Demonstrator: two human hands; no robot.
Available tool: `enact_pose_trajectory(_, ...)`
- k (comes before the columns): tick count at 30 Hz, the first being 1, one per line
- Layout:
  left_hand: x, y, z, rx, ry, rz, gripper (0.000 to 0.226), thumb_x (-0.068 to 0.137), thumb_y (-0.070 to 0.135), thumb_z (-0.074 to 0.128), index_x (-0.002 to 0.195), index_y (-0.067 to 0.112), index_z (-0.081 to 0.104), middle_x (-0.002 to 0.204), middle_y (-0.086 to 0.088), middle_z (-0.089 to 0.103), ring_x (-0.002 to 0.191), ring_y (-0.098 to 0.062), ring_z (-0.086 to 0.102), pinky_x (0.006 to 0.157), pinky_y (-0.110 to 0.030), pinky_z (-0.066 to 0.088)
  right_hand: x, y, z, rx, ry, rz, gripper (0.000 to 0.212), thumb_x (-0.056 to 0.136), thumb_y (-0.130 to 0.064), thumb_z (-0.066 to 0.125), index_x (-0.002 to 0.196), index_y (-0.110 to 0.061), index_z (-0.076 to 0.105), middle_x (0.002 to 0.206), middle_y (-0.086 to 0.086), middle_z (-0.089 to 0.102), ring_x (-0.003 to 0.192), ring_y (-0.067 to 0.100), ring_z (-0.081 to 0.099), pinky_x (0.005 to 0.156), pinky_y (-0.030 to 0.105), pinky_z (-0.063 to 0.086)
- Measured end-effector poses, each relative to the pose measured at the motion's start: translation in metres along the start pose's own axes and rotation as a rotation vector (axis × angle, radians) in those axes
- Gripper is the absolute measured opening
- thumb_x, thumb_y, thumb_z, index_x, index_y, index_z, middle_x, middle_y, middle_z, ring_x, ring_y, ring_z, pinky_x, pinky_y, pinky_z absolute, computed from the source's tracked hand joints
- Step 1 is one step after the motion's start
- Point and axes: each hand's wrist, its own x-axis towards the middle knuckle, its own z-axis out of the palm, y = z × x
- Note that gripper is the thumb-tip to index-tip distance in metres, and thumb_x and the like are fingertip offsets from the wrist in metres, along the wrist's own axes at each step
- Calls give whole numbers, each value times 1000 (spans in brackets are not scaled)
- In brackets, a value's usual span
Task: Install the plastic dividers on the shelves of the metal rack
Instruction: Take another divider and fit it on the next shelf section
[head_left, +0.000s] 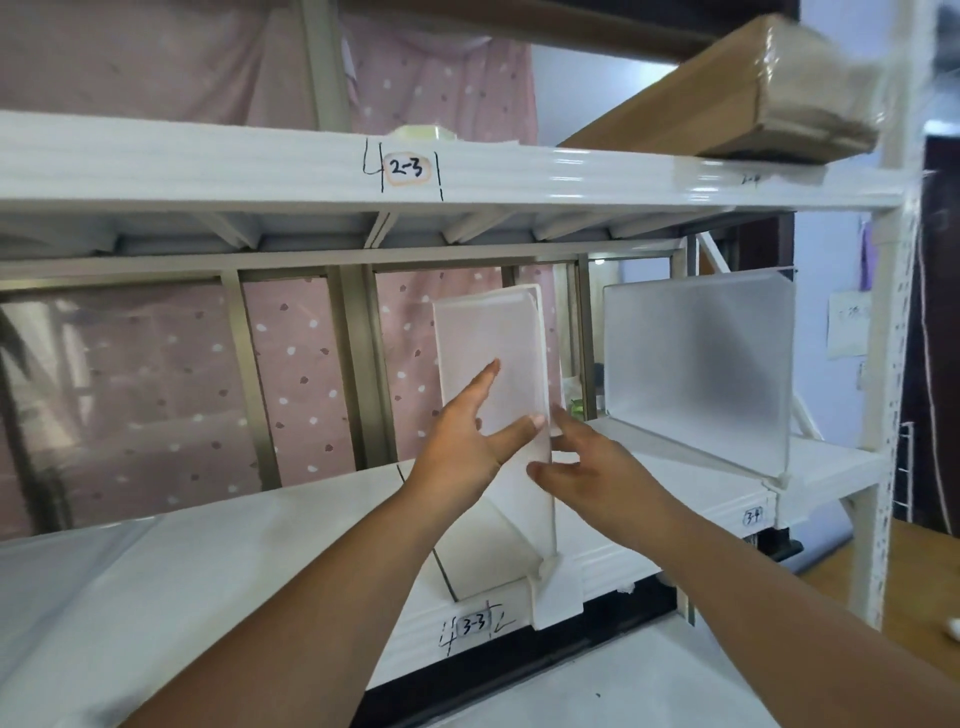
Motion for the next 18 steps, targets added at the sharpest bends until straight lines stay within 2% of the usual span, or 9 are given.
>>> enact_pose_trajectory(3, -6, -2, -22, 119, 25, -13, 87, 87, 70, 69, 163, 41, 38, 171, 8, 39, 155, -22, 40, 123, -45, 39, -12, -21, 3, -259, 173, -149, 78, 94, -41, 63, 157, -33, 18, 142, -16, 38, 129, 4, 43, 100, 21, 38)
enact_pose_trajectory(5, -12, -1, -42, 175, 40, -9, 85, 87, 74, 65, 162, 39, 41, 166, 13, 44, 152, -18, 44, 122, -43, 39, -16, -36, 9, -459, 267, -197, 86, 93, -49, 59, 159, -26, 10, 159, -6, 24, 144, 15, 32, 114, 34, 35)
enact_pose_trajectory(7, -21, 1, -63, 226, 69, 0, 75, 94, 65, 64, 160, 34, 45, 152, 22, 50, 137, -9, 51, 109, -30, 40, -17, -52, 17, -615, 321, -188, 89, 92, -56, 54, 159, -25, 6, 165, 3, 14, 152, 25, 14, 123, 48, 22)
enact_pose_trajectory(8, -24, 0, -74, 245, 74, -16, 68, 98, 58, 64, 158, 31, 47, 141, 23, 52, 125, -5, 51, 100, -25, 37, -17, -59, 23, -666, 324, -187, 89, 92, -59, 52, 159, -25, 5, 167, 4, 11, 154, 27, 7, 124, 51, 16)
enact_pose_trajectory(9, -28, -2, -86, 265, 89, -23, 67, 99, 56, 64, 158, 30, 47, 139, 21, 55, 119, -5, 52, 96, -22, 34, -16, -67, 30, -703, 315, -198, 88, 92, -60, 49, 160, -26, 4, 167, 5, 9, 155, 27, 2, 125, 52, 11)
enact_pose_trajectory(10, -31, -7, -99, 295, 108, -43, 71, 97, 58, 65, 159, 30, 46, 148, 16, 56, 122, -9, 55, 96, -24, 35, -15, -74, 38, -728, 300, -217, 87, 92, -61, 47, 160, -27, 4, 168, 4, 7, 155, 27, -2, 125, 52, 7)
enact_pose_trajectory(12, -37, -16, -122, 359, 146, -97, 78, 94, 63, 66, 161, 30, 43, 160, 5, 52, 139, -22, 55, 101, -30, 41, -9, -84, 56, -731, 247, -238, 85, 93, -61, 47, 160, -28, 5, 168, 4, 6, 155, 27, -4, 125, 52, 4)
enact_pose_trajectory(15, -51, -31, -162, 422, 191, -182, 78, 95, 63, 65, 161, 28, 42, 154, 7, 51, 144, -29, 51, 103, -33, 43, 2, -100, 89, -653, 136, -242, 83, 94, -59, 48, 159, -27, 9, 168, 4, 10, 155, 28, -1, 125, 52, 6)
enact_pose_trajectory(18, -66, -52, -206, 515, 194, -299, 96, 82, 81, 61, 163, 36, 34, 168, 0, 41, 147, -34, 47, 116, -45, 44, 17, -111, 123, -608, 46, -258, 83, 92, -61, 49, 159, -23, 17, 165, 5, 18, 154, 28, 9, 124, 51, 15)
